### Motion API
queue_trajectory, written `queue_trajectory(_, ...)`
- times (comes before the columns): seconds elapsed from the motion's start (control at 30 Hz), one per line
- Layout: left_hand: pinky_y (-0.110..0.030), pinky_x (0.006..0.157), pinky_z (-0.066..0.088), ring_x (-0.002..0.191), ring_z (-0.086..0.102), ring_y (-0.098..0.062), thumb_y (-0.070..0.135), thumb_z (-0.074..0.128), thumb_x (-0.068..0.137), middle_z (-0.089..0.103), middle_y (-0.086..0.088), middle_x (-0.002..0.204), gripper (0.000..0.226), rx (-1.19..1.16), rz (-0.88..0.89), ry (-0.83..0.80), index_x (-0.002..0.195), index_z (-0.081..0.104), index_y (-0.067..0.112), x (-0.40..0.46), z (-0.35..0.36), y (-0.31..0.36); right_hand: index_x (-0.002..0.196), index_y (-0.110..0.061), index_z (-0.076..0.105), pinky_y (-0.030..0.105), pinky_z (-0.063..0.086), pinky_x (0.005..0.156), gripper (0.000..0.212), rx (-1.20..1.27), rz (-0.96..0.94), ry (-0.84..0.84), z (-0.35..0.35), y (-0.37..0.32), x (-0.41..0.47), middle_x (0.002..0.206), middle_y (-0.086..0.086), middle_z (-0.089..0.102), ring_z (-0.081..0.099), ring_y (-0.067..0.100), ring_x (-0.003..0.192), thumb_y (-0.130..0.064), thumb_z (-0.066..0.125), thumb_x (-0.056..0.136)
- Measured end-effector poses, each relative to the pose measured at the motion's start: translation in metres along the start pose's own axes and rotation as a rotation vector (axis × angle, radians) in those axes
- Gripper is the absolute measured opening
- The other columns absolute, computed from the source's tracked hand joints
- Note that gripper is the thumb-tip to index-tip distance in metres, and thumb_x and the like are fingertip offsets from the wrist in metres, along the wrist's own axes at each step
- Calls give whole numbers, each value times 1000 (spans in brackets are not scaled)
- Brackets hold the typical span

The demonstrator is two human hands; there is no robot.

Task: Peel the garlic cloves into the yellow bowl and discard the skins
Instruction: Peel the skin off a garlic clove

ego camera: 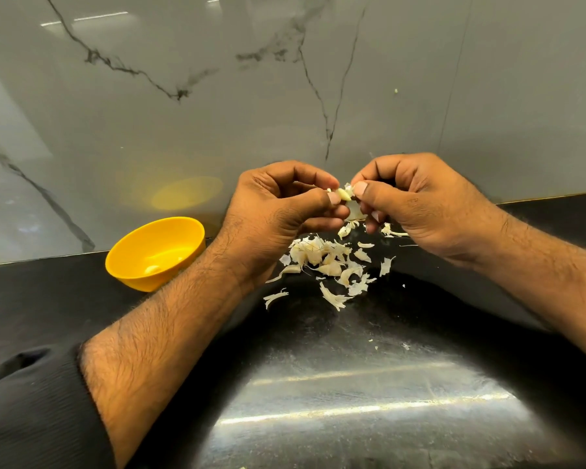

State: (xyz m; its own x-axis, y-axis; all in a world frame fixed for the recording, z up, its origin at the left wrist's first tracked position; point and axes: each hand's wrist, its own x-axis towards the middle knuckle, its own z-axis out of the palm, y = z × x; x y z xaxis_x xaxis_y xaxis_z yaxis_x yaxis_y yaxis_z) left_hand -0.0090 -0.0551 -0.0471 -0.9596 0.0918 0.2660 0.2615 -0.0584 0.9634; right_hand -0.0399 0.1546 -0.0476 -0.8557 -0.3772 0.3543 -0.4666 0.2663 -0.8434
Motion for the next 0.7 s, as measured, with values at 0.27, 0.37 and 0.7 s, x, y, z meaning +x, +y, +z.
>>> queue_trajectory(0.27,-34,78,67,84,78,-30,-5,73,91,78,-23,96,9,-79,-83,-18,99,75,-3,0,1,2,98,-1,73,33,60,68,15,133,54,-5,3,-1,-1,72,2,64,58,12,63,-11,62,103)
queue_trajectory(0.37,-33,77,66,85,78,-31,-8,74,88,77,-22,93,9,-77,-86,-21,96,73,-3,1,1,1,97,-2,73,36,59,70,14,154,62,3,3,-2,-1,74,3,65,59,14,64,-10,63,103)
queue_trajectory(0.7,-37,82,64,93,79,-31,-15,77,82,79,-19,101,24,-36,-16,-65,98,68,1,1,-3,1,83,-22,73,42,63,74,17,-344,132,128,-12,4,3,76,-7,71,66,12,67,-5,77,84)
